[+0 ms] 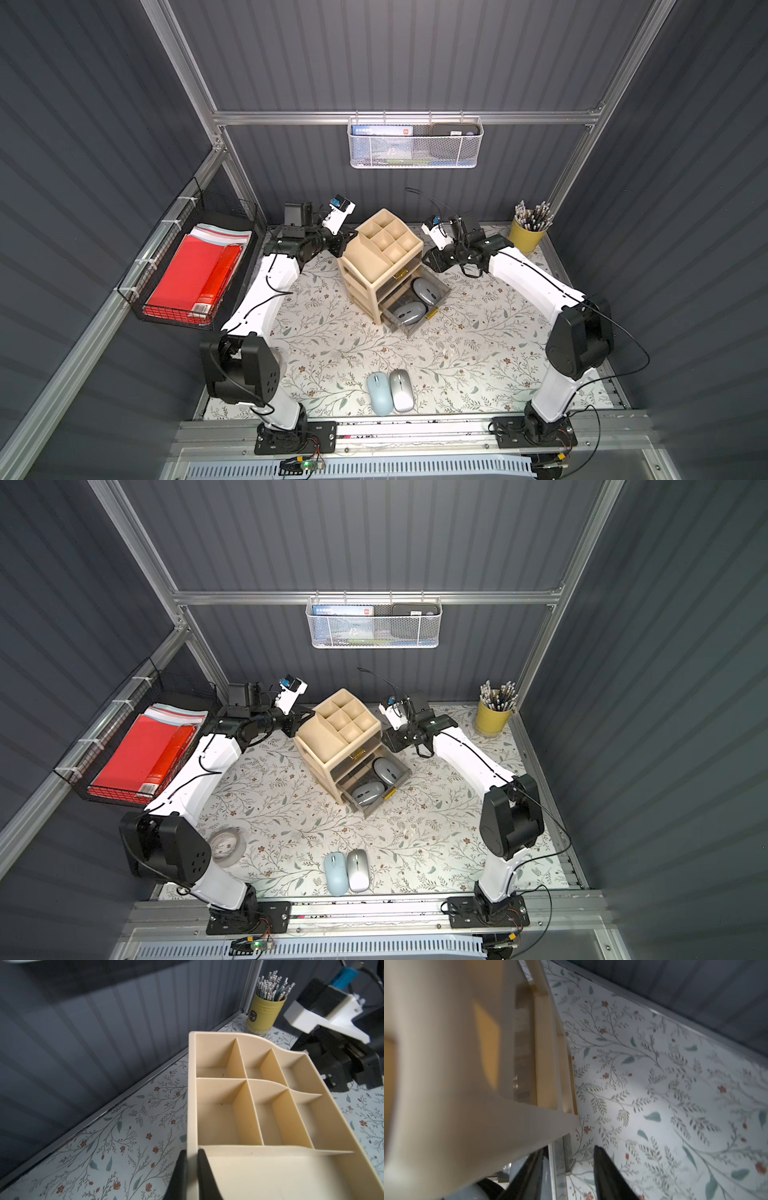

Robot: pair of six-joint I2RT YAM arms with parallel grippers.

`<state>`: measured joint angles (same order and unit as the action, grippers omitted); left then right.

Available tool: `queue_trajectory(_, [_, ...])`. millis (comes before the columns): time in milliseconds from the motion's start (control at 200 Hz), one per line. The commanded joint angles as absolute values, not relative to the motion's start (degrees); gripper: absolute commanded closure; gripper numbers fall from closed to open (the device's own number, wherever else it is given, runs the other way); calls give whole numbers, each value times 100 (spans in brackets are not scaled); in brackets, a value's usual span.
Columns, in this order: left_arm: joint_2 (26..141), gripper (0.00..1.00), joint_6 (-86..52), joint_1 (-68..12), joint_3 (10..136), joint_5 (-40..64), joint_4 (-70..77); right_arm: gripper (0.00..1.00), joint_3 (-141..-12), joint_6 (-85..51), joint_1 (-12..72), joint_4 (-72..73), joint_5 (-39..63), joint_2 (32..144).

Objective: Take the mice out of the drawer
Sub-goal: Adjust the storage box at the center of the board.

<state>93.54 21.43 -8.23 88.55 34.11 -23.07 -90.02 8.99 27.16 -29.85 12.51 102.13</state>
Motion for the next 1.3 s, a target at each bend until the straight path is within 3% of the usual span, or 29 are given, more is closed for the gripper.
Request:
queue_trajectory(0, [9926,99,2994,-941,8886,3716,-3181,50,-8921,318,2417,-2903,931,9932])
queue_trajectory(135, [10336,98,3091,-941,9410,3614,-3150,41,-8281,187,2313,-2612,1029,9460])
queue_trajectory(200, [10373,81,3101,-949,9565,3881,-2963,39,-7992,66,2266,-2287,860,9344])
queue_trajectory(220, [10349,72,3102,-949,9595,4011,-2893,38,-7965,28,2239,-2250,844,9351])
queue_trajectory(245, [10292,52,3059,-946,9608,4144,-2753,37,-7961,-10,2197,-2226,858,9372])
queue_trajectory(285, [10144,41,2822,-946,9530,4358,-2302,36,-7986,-38,2137,-2191,949,9447])
queue_trajectory(295, [10088,32,2762,-946,9499,4407,-2177,36,-8000,-42,2129,-2185,971,9470])
queue_trajectory(310, [10009,8,2649,-947,9452,4452,-2005,36,-8018,-43,2115,-2181,994,9509])
queue_trajectory(330, [9899,1,2440,-946,9379,4473,-1663,35,-8065,-39,2105,-2187,994,9566])
queue_trajectory(430, [9250,1,1209,-940,8880,3804,-58,33,-8503,-57,2092,-2446,1017,9909])
queue_trajectory(505, [8822,1,418,-936,8624,2646,542,32,-8925,-22,2100,-2664,1164,10098])
queue_trajectory(695, [8175,1,-503,-645,8477,244,-169,28,-9578,113,2133,-2495,1189,10082])
queue_trajectory(925, [7013,0,-1132,-448,7083,64,-584,30,-11742,684,2251,-3887,2153,11072])
queue_trajectory(1296, [5808,1,-2095,-448,5124,1120,-341,34,-12996,1069,2836,-4735,1851,11898])
